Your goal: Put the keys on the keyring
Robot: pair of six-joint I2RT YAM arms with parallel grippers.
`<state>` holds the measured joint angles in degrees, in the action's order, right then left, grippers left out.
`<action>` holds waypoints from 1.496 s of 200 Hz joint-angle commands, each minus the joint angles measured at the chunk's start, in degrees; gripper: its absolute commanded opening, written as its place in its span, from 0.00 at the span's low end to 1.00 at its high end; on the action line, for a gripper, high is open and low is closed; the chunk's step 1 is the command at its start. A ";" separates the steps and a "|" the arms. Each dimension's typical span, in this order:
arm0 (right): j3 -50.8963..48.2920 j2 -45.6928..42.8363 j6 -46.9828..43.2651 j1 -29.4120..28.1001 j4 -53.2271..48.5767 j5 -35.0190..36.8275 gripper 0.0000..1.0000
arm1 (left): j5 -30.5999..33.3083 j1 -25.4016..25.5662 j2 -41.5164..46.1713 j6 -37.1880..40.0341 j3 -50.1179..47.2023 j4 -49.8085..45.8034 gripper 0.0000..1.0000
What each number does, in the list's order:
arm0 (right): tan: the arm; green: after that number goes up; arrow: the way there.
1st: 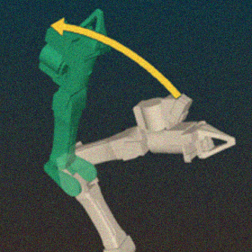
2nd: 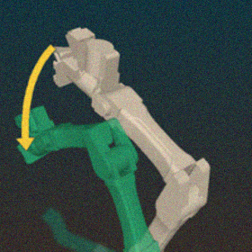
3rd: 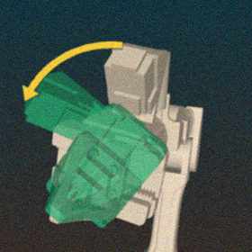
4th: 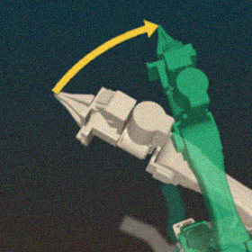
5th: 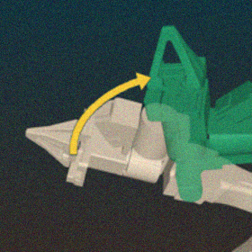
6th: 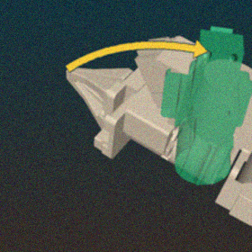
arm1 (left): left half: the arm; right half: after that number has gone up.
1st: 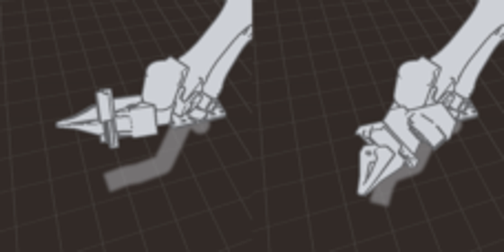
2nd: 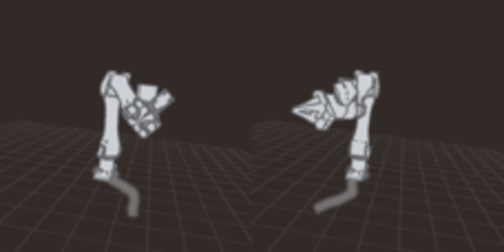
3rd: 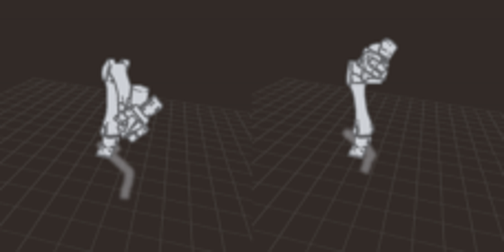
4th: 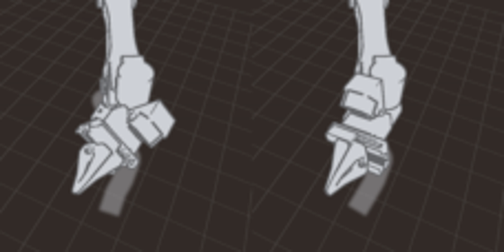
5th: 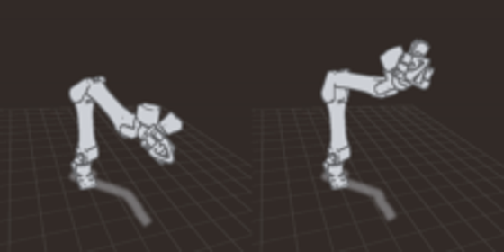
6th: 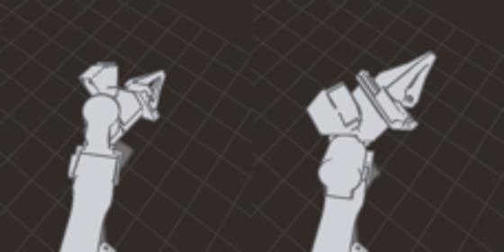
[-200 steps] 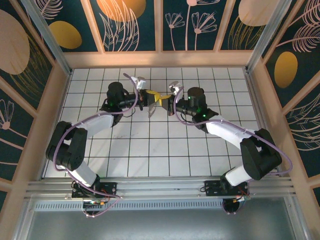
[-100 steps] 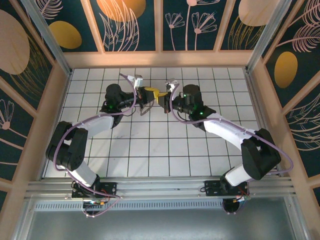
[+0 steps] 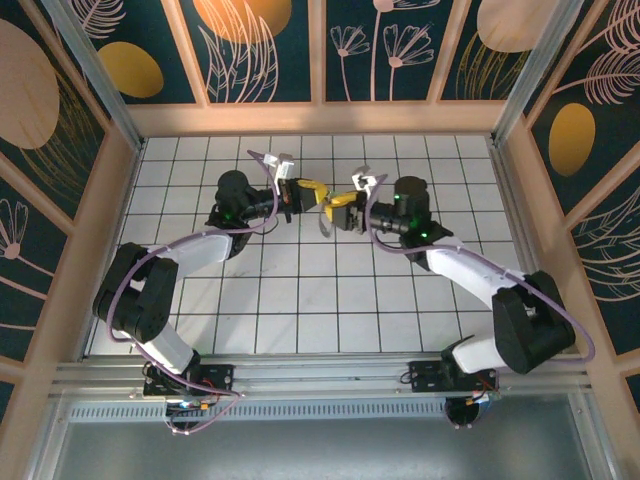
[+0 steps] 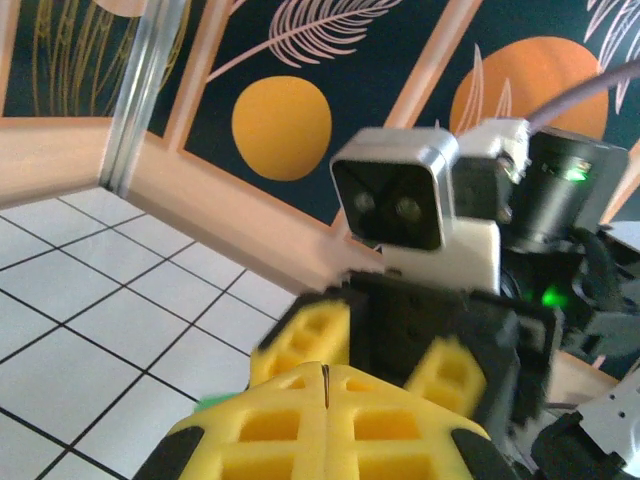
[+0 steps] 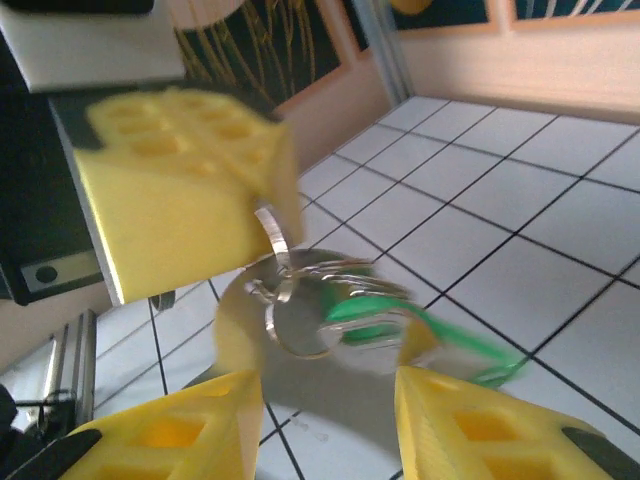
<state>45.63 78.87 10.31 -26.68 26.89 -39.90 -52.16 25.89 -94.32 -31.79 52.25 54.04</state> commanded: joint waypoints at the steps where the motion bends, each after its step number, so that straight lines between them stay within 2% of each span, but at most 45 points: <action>1: -1.97 -4.85 4.14 2.68 7.79 -5.10 0.40 | -2.32 0.04 0.37 0.40 1.45 3.53 0.00; 46: -2.38 -7.59 4.84 5.57 7.97 -4.54 0.39 | -3.77 0.04 0.46 1.02 1.53 3.61 0.00; 92: -1.60 -3.86 6.34 6.26 10.60 -3.52 0.33 | -5.83 0.08 0.89 1.47 1.64 4.04 0.00; 141: -2.23 -0.64 9.47 5.76 17.27 -8.33 0.32 | -7.06 0.04 1.16 1.69 1.89 3.88 0.00; 184: -3.02 -0.56 9.38 5.14 18.44 -11.80 0.35 | -8.22 0.04 0.98 2.03 2.07 3.57 0.00; 299: -8.01 1.24 8.62 3.91 22.02 -14.17 0.47 | -12.07 0.04 2.92 5.48 3.14 -1.59 0.00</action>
<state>38.24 79.96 19.44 -21.82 45.08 -51.37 -61.73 25.89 -93.60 -28.42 53.43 52.71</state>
